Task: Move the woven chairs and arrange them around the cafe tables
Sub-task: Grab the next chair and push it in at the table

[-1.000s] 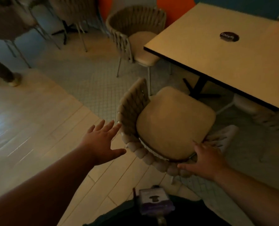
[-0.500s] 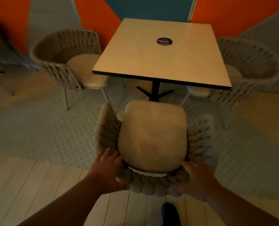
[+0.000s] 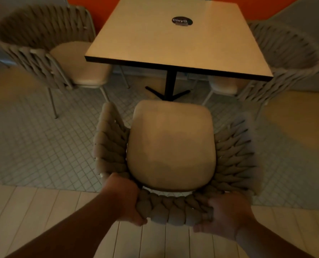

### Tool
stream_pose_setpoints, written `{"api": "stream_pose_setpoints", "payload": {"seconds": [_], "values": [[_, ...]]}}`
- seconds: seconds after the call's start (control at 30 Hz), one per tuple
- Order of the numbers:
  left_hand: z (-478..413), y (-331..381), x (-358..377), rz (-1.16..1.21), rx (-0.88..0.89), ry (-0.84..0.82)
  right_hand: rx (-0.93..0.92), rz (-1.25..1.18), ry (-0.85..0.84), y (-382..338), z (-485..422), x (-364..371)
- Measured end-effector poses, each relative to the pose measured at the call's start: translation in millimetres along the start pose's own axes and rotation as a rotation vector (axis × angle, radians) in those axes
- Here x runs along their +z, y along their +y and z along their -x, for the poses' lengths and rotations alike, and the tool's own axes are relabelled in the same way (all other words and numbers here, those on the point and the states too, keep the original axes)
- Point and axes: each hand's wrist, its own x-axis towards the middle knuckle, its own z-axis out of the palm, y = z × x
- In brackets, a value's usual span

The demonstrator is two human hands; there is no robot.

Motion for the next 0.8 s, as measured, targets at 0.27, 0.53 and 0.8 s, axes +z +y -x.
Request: {"api": "stream_pose_setpoints", "payload": {"seconds": [0.27, 0.53, 0.8], "values": [[17.1, 10.8, -1.2, 0.077, -0.029, 0.111, -0.023, -0.002, -0.072, -0.2, 8.7, -12.4], [29.5, 10.2, 36.2, 0.343, 0.048, 0.414, -0.137, 0.047, 0.173, -7.4, 12.6, -18.0], [20.0, -4.2, -4.7, 0.145, -0.004, 0.153, -0.092, -0.054, -0.161, -4.0, -6.5, -30.6]]}}
